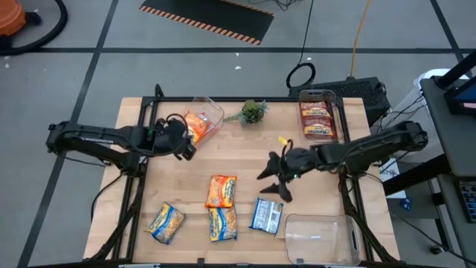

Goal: Sort Maruchan noodles
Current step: Put the right blue noodle pack into the bottom transparent bin

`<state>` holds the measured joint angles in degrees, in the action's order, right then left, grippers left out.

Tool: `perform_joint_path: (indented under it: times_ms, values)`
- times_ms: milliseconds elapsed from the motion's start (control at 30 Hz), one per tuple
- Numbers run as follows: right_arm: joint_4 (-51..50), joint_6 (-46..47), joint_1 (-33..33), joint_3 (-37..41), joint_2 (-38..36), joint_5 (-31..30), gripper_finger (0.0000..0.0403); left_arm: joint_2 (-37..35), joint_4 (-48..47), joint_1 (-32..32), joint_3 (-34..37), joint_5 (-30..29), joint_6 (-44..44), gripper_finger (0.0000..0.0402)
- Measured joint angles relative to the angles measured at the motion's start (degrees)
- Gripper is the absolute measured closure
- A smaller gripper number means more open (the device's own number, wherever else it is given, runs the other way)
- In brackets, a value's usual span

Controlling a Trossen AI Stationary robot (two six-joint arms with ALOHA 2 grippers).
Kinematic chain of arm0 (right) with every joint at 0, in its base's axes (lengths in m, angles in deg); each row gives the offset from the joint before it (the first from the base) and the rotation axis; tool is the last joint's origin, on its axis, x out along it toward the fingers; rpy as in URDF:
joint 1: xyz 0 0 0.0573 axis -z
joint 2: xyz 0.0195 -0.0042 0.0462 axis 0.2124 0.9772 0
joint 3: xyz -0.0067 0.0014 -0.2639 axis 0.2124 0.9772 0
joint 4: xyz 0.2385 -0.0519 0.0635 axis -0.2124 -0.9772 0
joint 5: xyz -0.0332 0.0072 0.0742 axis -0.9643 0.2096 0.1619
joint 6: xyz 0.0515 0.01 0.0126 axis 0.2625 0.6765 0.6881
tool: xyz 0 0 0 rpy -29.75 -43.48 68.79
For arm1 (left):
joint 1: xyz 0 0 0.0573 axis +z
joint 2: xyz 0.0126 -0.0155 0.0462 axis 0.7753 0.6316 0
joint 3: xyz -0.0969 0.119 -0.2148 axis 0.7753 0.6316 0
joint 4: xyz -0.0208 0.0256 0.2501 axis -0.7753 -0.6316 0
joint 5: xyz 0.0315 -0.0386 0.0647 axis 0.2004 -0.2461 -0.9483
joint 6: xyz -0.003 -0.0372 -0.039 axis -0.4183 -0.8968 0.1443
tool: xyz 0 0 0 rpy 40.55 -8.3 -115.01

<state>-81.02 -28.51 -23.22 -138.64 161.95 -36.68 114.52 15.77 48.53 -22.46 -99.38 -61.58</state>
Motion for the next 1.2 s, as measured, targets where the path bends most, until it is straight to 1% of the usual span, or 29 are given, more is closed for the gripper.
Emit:
perform_joint_path:
  times_ms: [133,300,333,533,700,833,967,1100,1200]
  values:
    - [-3.11,0.07,-3.38,-2.99,3.53,-0.38,0.0149,0.58,0.08,-4.24,0.04,0.4,-3.57,0.0206]
    - [-7.73,0.2,-6.94,-6.99,7.41,-5.01,0.0149,1.85,0.94,-10.75,0.07,0.64,-6.65,0.0206]
    - [-8.54,0.21,-7.4,-7.71,8.2,-5.08,0.0149,2.03,1.85,-11.9,0.07,0.64,-6.71,0.0206]
    - [-14.01,1.28,-10.71,-11.7,12.94,-4.64,0.0149,2.25,10.86,-17.32,0.04,0.43,-4.38,0.0206]
    - [-17.47,3.26,-12.84,-12.21,14.67,-5.16,0.0149,2.33,16.08,-21.03,0.04,0.27,-1.24,0.0206]
    - [-18.4,6.75,-13.54,-12.23,14.58,-9.85,0.0149,3.09,17.11,-22.71,0.05,-0.47,-1.05,0.0206]
    - [-19.21,9.01,-13.96,-12.23,14.77,-12.2,0.0149,3.75,18.62,-22.93,0.04,-1.05,-1.48,0.0206]
    - [-21.42,11.39,-14.37,-12.19,16.3,-12.27,0.0149,3.66,21.85,-22.86,0.07,-1.13,-0.06,0.0206]
    - [-20.59,11.94,-14.45,-12.27,17.81,-12.19,0.0149,3.73,24.57,-22.84,0.07,-1.12,3.01,0.0206]
